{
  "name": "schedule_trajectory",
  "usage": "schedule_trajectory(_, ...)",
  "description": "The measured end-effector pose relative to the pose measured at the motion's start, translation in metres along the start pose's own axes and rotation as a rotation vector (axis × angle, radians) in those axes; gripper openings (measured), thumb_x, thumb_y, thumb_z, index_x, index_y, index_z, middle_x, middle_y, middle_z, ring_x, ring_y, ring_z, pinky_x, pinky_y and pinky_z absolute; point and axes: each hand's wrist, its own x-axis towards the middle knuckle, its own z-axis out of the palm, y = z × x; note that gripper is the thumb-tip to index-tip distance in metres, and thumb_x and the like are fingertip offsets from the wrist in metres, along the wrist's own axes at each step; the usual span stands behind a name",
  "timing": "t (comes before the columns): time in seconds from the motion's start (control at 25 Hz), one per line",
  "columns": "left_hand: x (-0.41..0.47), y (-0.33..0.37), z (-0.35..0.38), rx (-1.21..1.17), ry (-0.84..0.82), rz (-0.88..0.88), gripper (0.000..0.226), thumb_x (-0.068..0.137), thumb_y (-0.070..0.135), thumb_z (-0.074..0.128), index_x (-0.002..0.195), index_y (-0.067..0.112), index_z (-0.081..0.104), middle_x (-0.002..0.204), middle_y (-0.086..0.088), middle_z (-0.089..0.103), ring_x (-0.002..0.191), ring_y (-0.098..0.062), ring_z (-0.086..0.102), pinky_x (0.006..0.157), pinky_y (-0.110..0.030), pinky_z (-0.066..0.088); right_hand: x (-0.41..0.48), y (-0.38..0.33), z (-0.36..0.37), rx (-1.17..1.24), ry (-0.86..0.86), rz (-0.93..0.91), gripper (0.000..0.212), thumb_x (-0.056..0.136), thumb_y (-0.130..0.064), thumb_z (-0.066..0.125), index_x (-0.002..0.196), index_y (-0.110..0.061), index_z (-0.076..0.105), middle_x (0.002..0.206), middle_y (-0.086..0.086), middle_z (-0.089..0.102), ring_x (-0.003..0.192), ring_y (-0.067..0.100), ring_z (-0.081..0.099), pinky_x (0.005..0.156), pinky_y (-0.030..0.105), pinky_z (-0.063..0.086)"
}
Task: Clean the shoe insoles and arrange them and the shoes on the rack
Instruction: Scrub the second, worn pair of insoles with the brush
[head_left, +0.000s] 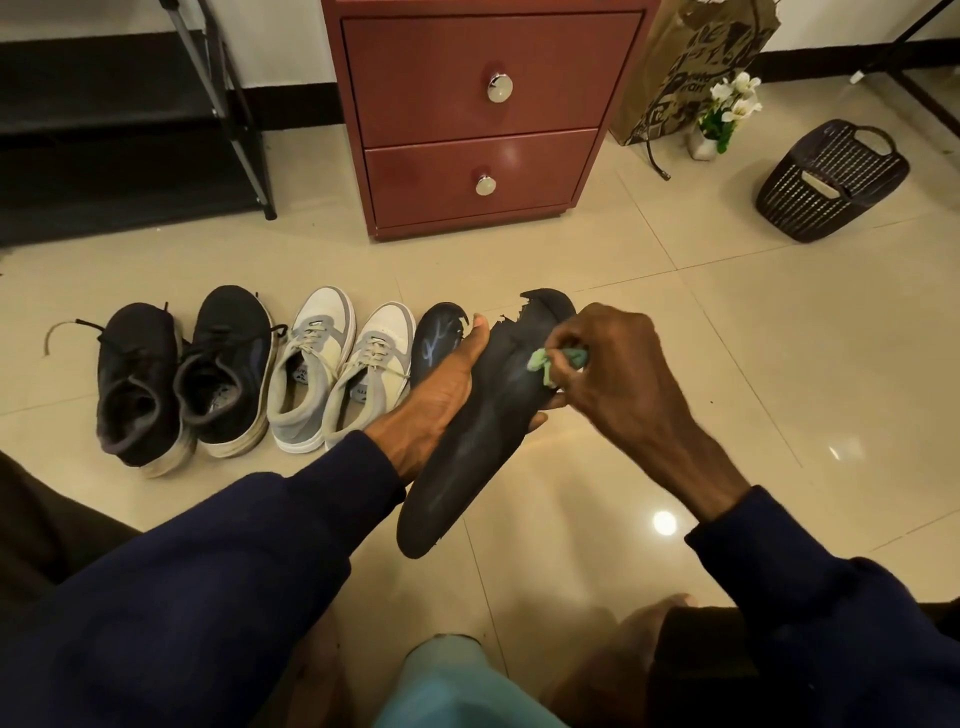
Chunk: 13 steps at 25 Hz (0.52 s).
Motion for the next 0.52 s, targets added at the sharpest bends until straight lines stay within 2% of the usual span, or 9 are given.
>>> schedule_trajectory(0.08, -0.002, 0.000, 0.006, -0.004, -0.017, -0.008, 0.056, 0.102, 0.062, 0.042, 0.120, 0.016, 0.067, 0.116, -0.016, 0.075, 0.095, -0.034, 0.075, 0.103, -0.053, 0.049, 0.002, 0.005, -0.002, -0.068, 0.158, 0.061, 0.008, 0.081, -0.012, 0.077, 0.088, -0.014, 0.075, 0.089, 0.007, 0.069, 0.077, 0.022, 0.064, 0.073, 0.041, 0.056)
schedule_trajectory(0.12, -0.001, 0.001, 0.006, -0.008, -0.010, -0.003, 0.055, 0.102, 0.061, 0.044, 0.121, 0.016, 0.069, 0.116, -0.016, 0.075, 0.094, -0.032, 0.076, 0.100, -0.051, 0.052, -0.002, -0.003, 0.002, -0.037, 0.168, 0.033, 0.008, 0.082, -0.012, 0.075, 0.088, -0.015, 0.074, 0.089, 0.005, 0.068, 0.077, 0.020, 0.063, 0.073, 0.039, 0.055)
schedule_trajectory(0.24, -0.002, 0.005, 0.003, 0.032, -0.002, 0.029, 0.056, 0.102, 0.059, 0.045, 0.129, 0.015, 0.068, 0.129, -0.015, 0.070, 0.101, -0.026, 0.073, 0.095, -0.039, 0.057, -0.020, -0.027, 0.015, 0.151, -0.085, -0.168, 0.009, 0.081, -0.011, 0.074, 0.088, -0.016, 0.074, 0.086, 0.000, 0.068, 0.076, 0.015, 0.062, 0.070, 0.036, 0.054)
schedule_trajectory(0.28, -0.002, 0.005, 0.001, 0.031, 0.002, 0.026, 0.058, 0.103, 0.059, 0.045, 0.133, 0.014, 0.066, 0.134, -0.016, 0.067, 0.102, -0.026, 0.072, 0.094, -0.039, 0.057, -0.019, -0.026, 0.013, 0.165, -0.115, -0.182, 0.009, 0.080, -0.009, 0.075, 0.087, -0.016, 0.074, 0.085, 0.001, 0.068, 0.075, 0.016, 0.063, 0.070, 0.037, 0.054)
schedule_trajectory(0.32, -0.003, 0.004, 0.000, 0.023, -0.003, 0.017, 0.060, 0.103, 0.059, 0.044, 0.137, 0.015, 0.063, 0.136, -0.017, 0.066, 0.101, -0.028, 0.072, 0.092, -0.040, 0.058, -0.012, -0.017, 0.010, 0.147, -0.066, -0.143, 0.010, 0.079, -0.009, 0.075, 0.086, -0.016, 0.075, 0.085, 0.001, 0.069, 0.074, 0.017, 0.064, 0.069, 0.038, 0.054)
schedule_trajectory(0.4, -0.004, 0.001, 0.000, 0.036, -0.059, -0.017, 0.064, 0.103, 0.063, 0.036, 0.139, 0.015, 0.059, 0.134, -0.016, 0.067, 0.101, -0.033, 0.072, 0.085, -0.040, 0.060, 0.003, 0.009, 0.000, 0.066, 0.141, 0.004, 0.010, 0.080, -0.010, 0.076, 0.088, -0.016, 0.075, 0.087, 0.003, 0.070, 0.075, 0.017, 0.065, 0.070, 0.035, 0.056)
schedule_trajectory(0.48, -0.003, -0.003, 0.000, 0.080, -0.137, -0.049, 0.068, 0.103, 0.066, 0.028, 0.138, 0.016, 0.058, 0.135, -0.016, 0.067, 0.108, -0.035, 0.069, 0.083, -0.038, 0.058, 0.009, 0.022, -0.008, 0.068, 0.298, 0.106, 0.013, 0.085, -0.013, 0.075, 0.098, -0.013, 0.074, 0.093, 0.004, 0.071, 0.078, 0.014, 0.065, 0.073, 0.028, 0.058)
schedule_trajectory(0.52, -0.003, -0.003, 0.001, 0.090, -0.157, -0.055, 0.067, 0.103, 0.066, 0.028, 0.137, 0.016, 0.058, 0.134, -0.017, 0.067, 0.107, -0.036, 0.069, 0.083, -0.038, 0.058, 0.009, 0.020, -0.006, 0.104, 0.320, 0.104, 0.017, 0.086, -0.014, 0.074, 0.103, -0.012, 0.074, 0.095, 0.003, 0.071, 0.080, 0.011, 0.065, 0.075, 0.025, 0.058)
